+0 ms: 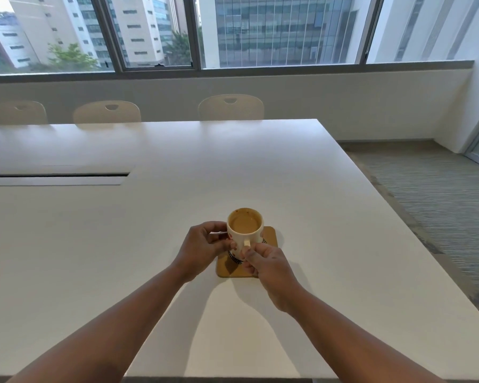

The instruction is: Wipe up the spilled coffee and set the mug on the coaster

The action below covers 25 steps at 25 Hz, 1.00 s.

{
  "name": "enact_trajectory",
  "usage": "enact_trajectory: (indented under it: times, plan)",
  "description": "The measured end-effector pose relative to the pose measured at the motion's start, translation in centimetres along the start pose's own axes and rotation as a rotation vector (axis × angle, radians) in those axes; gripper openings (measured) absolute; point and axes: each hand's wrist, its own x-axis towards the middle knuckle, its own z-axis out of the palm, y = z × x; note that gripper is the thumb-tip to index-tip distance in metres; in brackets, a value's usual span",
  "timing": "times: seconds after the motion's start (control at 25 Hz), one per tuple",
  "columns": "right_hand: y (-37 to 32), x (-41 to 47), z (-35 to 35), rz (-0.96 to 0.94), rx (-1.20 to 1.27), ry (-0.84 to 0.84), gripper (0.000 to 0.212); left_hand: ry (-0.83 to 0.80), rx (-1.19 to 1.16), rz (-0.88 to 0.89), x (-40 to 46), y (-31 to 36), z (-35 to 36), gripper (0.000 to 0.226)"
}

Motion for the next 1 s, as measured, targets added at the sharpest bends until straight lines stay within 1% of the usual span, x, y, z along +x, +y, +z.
enact_trajectory:
  times: [0.48,0.64,0.72,0.8,0.84,0.92,1.0]
  plan:
    - [-0.2,0.2,-0.3,-0.019,-0.022,0.024,0.025,-0.01,-0.041,-0.013,0.5,-0.6,0.1,0.035]
    - [0.1,0.2,-0.5,-0.042,-0.056,0.04,0.023,-0.021,-0.047,-0.029,0.6,-0.5,0.0,0.037]
    - [0.3,0.4,-0.7,-0.089,-0.086,0.136,0.03,-0.049,-0.027,-0.059,0.8,-0.2,-0.3,0.038]
    - [0.4,0.9,-1.4,-0.131,-0.124,0.283,0.04,-0.065,0.025,-0.112,1.2,0.1,-0.5,0.037]
    - [0.3,1.2,-1.8,-0.152,-0.155,0.348,0.041,-0.052,0.072,-0.119,1.3,0.0,-0.6,0.035]
    - [-0.3,2.2,-2.5,-0.163,-0.209,0.437,0.034,0.029,0.159,-0.108,1.7,0.2,-0.7,0.032]
    - [-1.4,3.6,-3.3,-0.175,-0.231,0.471,0.025,0.114,0.267,-0.056,2.7,0.8,-0.8,0.032]
